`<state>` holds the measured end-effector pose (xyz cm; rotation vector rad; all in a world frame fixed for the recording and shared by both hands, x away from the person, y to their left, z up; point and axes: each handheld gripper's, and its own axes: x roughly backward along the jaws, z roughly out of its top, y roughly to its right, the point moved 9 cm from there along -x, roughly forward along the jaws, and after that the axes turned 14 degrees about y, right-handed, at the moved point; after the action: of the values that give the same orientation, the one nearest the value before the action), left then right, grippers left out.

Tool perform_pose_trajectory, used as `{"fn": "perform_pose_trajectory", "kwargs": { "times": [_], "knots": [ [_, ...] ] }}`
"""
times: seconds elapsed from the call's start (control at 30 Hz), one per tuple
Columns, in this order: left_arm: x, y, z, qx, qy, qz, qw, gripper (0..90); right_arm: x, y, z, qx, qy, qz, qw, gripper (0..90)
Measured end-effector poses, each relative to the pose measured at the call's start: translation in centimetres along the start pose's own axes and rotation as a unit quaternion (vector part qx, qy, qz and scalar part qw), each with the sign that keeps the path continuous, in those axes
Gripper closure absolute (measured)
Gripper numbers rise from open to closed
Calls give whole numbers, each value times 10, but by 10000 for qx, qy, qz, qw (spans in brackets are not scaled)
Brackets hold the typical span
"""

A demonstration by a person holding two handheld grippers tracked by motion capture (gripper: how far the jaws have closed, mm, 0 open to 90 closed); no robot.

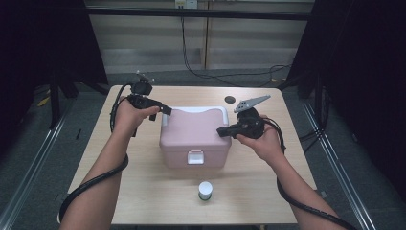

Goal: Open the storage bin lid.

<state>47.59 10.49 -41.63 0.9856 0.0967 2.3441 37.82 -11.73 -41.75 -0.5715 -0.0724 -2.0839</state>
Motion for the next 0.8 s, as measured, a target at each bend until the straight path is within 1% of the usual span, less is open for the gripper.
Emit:
{"fn": "perform_pose_trajectory", "kwargs": {
  "times": [0.1, 0.2, 0.27, 0.37, 0.43, 0.53, 0.6, 0.73, 0.8],
  "knots": [
    [-6, -1, -3, 0, -74, 25, 10000, 229, 0, 0, 0, 11, -3, -15, 10000, 900],
    [-9, 1, -3, 75, -59, -10, 10000, 230, 0, 0, 0, 23, -31, -50, 10000, 900],
    [-9, 3, -2, 10, -72, -22, 10000, 232, 0, 0, 0, -6, -38, -43, 10000, 900],
    [-8, 8, 0, -13, -74, -101, 9999, 241, 0, -1, 0, 11, -56, -48, 10000, 900],
    [-8, 11, 0, -36, -84, -118, 9999, 257, 0, -1, 0, -15, -42, -51, 10000, 900],
    [-7, 14, 0, -43, -84, -162, 9998, 262, 0, -1, 0, -42, -45, -64, 10000, 900],
    [-7, 15, -1, -43, -100, -154, 9998, 267, 0, -1, 0, -50, -66, -79, 9999, 900],
    [-8, 19, -2, -18, -118, -232, 9997, 283, 0, -1, 0, -30, -81, -91, 9999, 900],
    [-9, 19, -2, -23, -138, -175, 9997, 283, 0, -1, 0, -59, -94, -105, 9999, 900]
  ]
}}
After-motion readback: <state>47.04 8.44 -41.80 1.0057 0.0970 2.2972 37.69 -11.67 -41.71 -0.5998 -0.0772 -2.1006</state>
